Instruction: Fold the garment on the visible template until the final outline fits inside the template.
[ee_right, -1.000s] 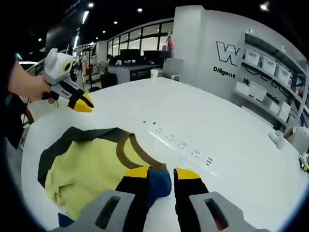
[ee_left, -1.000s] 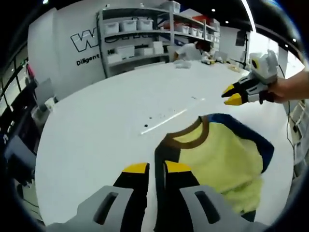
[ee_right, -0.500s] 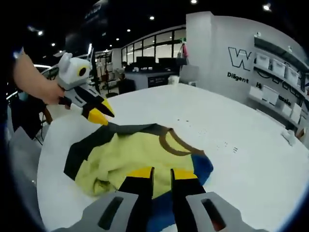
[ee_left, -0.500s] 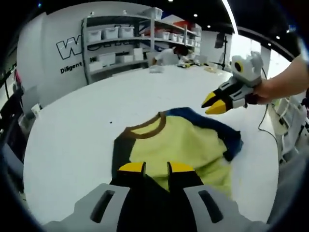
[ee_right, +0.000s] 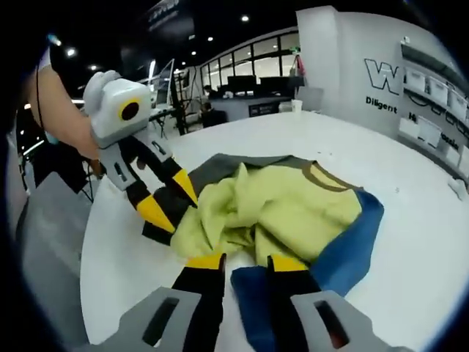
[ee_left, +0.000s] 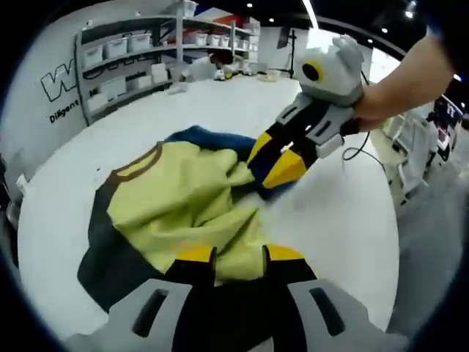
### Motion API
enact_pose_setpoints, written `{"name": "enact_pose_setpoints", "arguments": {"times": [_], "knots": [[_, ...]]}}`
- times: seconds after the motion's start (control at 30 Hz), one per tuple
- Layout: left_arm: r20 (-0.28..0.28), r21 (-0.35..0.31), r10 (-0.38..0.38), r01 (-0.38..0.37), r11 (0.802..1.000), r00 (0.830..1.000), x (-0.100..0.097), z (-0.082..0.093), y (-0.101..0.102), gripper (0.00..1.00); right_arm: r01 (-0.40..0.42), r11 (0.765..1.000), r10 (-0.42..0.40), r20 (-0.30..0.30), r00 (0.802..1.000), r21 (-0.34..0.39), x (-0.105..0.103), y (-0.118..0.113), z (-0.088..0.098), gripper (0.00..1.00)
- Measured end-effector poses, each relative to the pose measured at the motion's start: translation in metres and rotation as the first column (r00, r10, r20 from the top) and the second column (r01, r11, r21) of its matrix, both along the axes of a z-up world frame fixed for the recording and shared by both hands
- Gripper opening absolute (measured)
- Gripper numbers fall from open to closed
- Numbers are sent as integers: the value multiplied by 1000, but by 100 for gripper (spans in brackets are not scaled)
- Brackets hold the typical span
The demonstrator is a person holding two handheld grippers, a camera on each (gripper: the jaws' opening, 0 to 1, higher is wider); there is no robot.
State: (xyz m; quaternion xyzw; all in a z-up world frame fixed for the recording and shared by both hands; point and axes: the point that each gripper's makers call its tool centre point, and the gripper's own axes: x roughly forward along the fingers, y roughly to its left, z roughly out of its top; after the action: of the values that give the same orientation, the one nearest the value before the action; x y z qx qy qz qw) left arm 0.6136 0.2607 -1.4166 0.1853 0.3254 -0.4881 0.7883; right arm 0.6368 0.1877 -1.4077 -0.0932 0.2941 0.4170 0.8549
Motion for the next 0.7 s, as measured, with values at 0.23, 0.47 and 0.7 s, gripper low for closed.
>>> {"name": "enact_pose_setpoints", "arguments": {"times": [0.23, 0.47, 0.7], "knots": [[-28, 127, -7, 11, 992, 1000, -4, -29, 6, 27, 8, 998, -9, -9, 1000, -65, -4, -23, -14, 20], [-29, 96, 29, -26, 995, 999, 4, -22, 8, 10, 24, 991, -26, -15, 1000, -129, -4, -62, -22, 20], [-22, 86, 69, -67, 994, 997, 9, -15, 24, 8, 56, 972, -54, 15, 998, -226, 8, -107, -32, 15]]}}
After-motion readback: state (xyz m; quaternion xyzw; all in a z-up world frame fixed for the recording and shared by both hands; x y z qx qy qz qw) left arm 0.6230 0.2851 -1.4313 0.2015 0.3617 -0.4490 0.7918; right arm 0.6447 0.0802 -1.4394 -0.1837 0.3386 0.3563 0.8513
